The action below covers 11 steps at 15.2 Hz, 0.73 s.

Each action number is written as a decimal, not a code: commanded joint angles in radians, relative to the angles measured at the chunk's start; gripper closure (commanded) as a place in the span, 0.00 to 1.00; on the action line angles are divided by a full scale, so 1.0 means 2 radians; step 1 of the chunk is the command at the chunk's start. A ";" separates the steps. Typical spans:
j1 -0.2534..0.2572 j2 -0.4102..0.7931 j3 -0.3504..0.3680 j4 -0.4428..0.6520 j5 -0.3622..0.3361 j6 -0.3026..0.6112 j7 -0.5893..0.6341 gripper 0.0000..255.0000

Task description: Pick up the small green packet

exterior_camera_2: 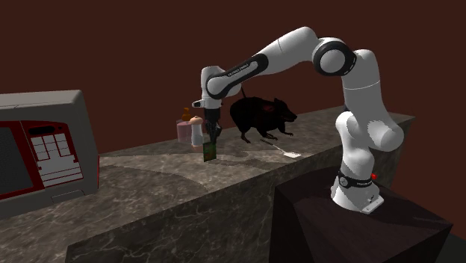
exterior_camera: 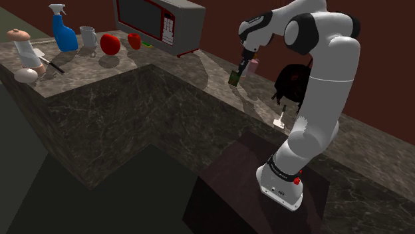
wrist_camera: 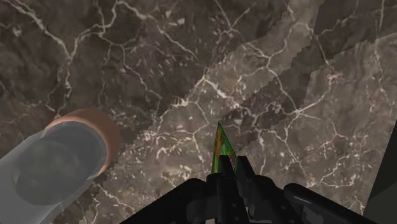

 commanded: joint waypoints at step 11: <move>0.003 -0.020 -0.006 0.028 -0.015 -0.044 0.011 1.00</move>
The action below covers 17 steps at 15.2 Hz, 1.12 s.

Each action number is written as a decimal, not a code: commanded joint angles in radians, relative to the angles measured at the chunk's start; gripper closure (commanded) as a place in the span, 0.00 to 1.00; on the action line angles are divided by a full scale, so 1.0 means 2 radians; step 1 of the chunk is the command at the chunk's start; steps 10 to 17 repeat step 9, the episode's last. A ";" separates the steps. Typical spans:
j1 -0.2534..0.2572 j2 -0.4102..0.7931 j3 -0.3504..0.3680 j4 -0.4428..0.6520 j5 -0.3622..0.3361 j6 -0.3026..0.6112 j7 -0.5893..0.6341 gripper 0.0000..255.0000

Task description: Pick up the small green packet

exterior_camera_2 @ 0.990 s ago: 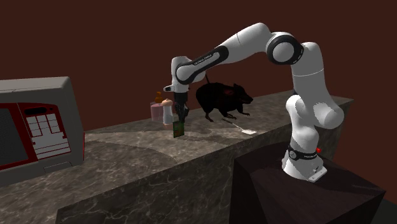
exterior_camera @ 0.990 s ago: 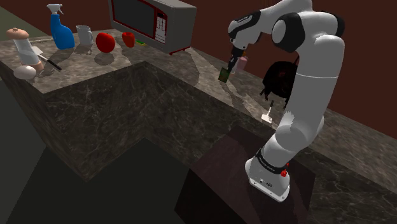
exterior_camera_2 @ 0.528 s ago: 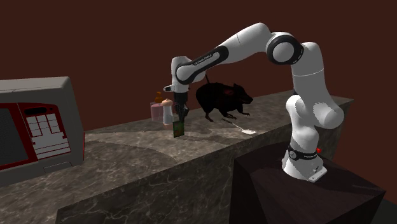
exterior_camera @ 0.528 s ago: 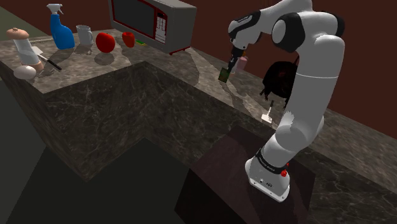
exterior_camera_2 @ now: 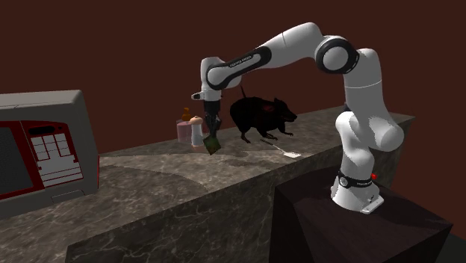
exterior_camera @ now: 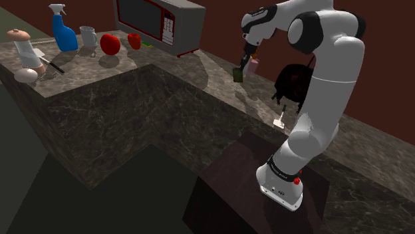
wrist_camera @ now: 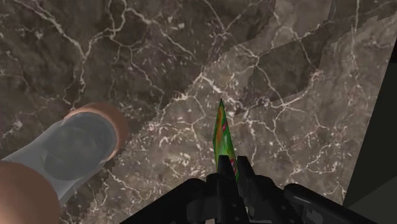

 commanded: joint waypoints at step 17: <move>0.000 -0.015 -0.005 0.037 -0.012 -0.049 0.010 1.00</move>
